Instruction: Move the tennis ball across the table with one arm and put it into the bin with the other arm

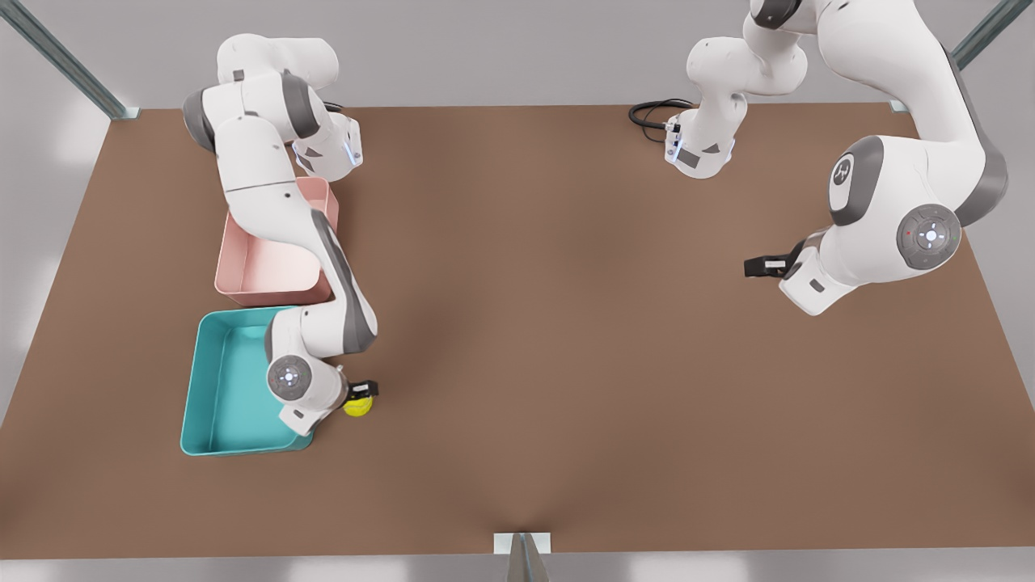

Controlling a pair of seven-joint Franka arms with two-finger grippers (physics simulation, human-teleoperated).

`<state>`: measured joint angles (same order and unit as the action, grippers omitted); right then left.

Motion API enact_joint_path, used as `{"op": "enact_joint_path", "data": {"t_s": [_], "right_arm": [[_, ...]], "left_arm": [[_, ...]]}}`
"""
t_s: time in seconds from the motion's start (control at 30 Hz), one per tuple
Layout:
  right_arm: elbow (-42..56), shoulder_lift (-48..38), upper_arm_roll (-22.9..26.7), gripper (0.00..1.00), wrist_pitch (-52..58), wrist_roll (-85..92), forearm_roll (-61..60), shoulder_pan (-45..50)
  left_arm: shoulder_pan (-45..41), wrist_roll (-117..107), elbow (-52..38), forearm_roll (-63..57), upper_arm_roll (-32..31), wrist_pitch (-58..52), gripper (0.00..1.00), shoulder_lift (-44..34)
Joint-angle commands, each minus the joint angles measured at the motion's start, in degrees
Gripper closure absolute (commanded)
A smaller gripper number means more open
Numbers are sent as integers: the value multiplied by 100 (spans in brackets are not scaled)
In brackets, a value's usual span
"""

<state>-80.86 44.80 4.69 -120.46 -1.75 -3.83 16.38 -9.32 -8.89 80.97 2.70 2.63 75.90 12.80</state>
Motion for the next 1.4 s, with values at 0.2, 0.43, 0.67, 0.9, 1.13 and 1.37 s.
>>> {"op": "enact_joint_path", "data": {"t_s": [0.2, 0.43, 0.67, 0.9, 1.13, 1.37], "right_arm": [[114, 275, 5, 0, -286, 17, -135, -21], [61, 495, -3, 0, -505, 0, -135, -13], [70, 697, -3, 0, -927, -27, -135, 14], [79, 750, -3, 0, -1015, -27, -118, 14], [-27, 697, -12, 0, -936, -18, -126, 58], [-167, 583, -21, 0, -901, 8, -126, 40]], "left_arm": [[0, -702, -2, -6, 0, -40, 0, -23], [0, -693, -2, -6, 0, -40, 0, -23], [0, -702, -2, -15, -9, -128, 0, -32], [88, -702, -196, -7, 0, -242, 0, -23], [88, -702, -213, -33, 0, -304, 0, -23], [88, -702, -213, -24, 0, -313, 0, -23]]}}
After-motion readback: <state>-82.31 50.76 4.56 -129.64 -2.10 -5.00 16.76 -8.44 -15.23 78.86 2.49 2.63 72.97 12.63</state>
